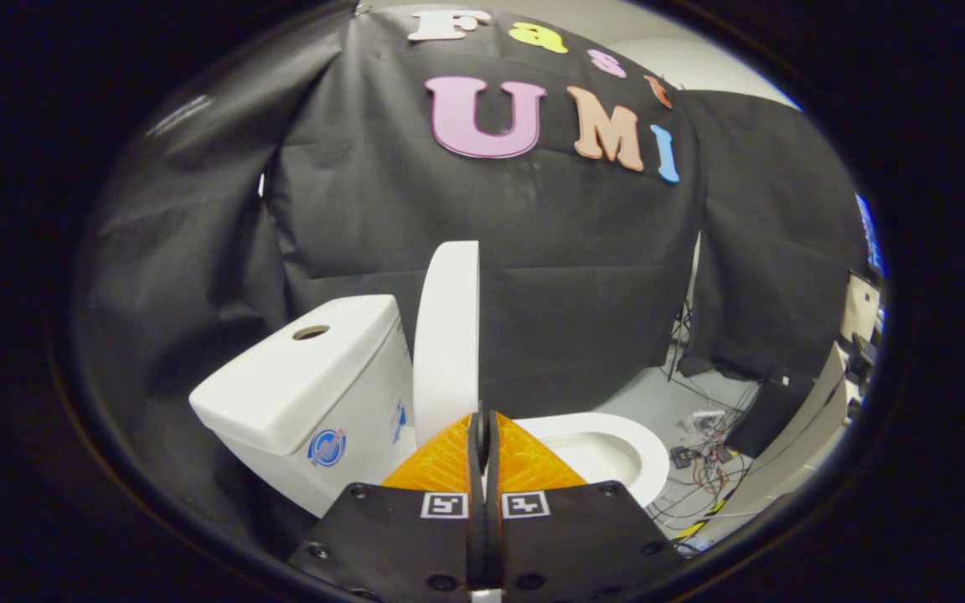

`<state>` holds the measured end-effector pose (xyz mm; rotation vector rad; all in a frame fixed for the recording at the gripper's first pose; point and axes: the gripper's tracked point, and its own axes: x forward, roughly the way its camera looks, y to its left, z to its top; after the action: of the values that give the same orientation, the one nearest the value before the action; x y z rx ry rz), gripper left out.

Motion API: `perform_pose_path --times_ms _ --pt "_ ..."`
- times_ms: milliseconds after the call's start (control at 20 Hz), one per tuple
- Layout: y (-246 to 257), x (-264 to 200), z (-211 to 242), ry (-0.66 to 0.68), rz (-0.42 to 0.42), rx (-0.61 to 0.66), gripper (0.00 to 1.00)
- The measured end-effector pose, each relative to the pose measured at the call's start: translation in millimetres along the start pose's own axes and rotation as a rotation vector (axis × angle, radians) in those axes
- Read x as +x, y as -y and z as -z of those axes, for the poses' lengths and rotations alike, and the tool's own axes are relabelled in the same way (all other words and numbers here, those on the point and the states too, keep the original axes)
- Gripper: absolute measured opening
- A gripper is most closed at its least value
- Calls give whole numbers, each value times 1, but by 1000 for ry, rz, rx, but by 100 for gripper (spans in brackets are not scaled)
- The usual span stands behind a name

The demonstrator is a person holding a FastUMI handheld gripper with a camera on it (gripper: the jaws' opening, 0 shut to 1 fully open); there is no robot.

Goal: Open the toilet lid.

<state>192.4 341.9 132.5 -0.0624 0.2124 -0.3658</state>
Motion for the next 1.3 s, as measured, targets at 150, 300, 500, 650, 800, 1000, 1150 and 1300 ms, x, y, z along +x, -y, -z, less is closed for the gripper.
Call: perform_pose_path --times_ms 150,300,500,650,800,1000,1150,1300 --pt "-18 1 1 17 -12 -52 1" --pt "-33 -1 1 34 -8 -67 1" --pt "-61 2 0 46 -16 -191 1" --pt "-68 0 1 70 7 -258 1" --pt "-75 -2 -5 110 4 -294 8" --pt "-97 -8 -20 209 -115 -326 42" --pt "-98 -15 -21 210 -179 -395 68" --pt "-100 -27 -16 213 -278 -343 94"
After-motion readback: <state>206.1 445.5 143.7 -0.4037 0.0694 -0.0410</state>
